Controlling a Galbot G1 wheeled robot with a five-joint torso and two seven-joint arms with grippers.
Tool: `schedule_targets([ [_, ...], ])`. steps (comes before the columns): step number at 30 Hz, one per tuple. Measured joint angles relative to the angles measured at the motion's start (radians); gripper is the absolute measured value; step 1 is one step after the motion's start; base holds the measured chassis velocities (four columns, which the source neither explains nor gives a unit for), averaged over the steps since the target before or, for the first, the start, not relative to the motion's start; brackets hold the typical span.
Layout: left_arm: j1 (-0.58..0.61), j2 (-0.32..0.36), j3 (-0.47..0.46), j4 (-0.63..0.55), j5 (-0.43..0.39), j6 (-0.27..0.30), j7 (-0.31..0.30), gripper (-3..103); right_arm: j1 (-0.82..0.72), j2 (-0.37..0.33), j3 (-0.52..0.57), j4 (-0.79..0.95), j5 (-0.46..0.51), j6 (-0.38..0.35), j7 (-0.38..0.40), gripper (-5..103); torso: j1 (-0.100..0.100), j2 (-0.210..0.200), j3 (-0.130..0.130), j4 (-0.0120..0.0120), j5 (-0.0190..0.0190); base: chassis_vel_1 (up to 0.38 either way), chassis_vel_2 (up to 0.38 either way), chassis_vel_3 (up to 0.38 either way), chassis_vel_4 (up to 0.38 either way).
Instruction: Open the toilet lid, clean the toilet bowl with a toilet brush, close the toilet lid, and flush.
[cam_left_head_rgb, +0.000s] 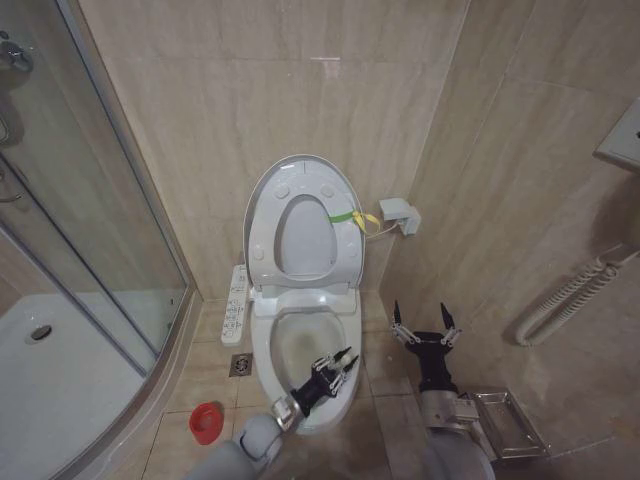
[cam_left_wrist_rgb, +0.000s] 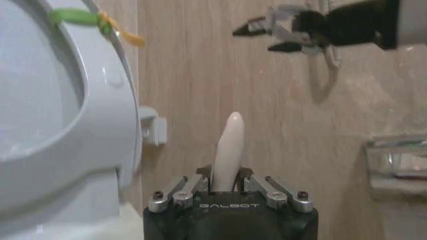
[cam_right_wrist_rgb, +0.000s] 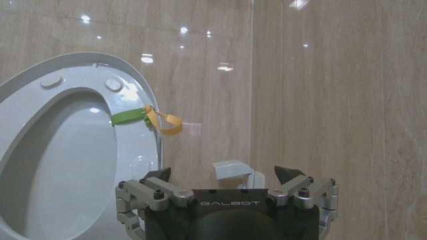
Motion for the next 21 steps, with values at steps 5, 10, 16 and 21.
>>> schedule_targets([
  [5, -0.047, -0.002, 0.007, -0.019, -0.033, 0.01, 0.003, 24, 0.0, 0.0, 0.0, 0.0, 0.0, 0.0, 0.0, 100, 0.0, 0.0, 0.0, -0.0001, 0.0, 0.0, 0.0, 0.0, 0.0],
  [10, -0.067, 0.002, 0.009, -0.032, -0.045, 0.016, 0.006, 21, 0.0, 0.0, 0.0, 0.0, 0.0, 0.0, 0.0, 100, 0.0, 0.0, 0.0, 0.0, 0.0, 0.0, 0.0, 0.0, 0.0],
  [16, -0.03, 0.0, 0.001, -0.011, -0.045, 0.004, 0.027, 21, 0.0, 0.0, 0.0, 0.0, 0.0, 0.0, 0.0, 100, 0.0, 0.0, 0.0, 0.0002, -0.0001, 0.0, 0.0, 0.0, 0.0],
  [21, -0.004, -0.006, -0.004, 0.044, -0.04, -0.018, 0.057, 21, 0.0, 0.0, 0.0, 0.0, 0.0, 0.0, 0.0, 100, 0.0, 0.0, 0.0, 0.0002, -0.0001, 0.0, 0.0, 0.0, 0.0],
])
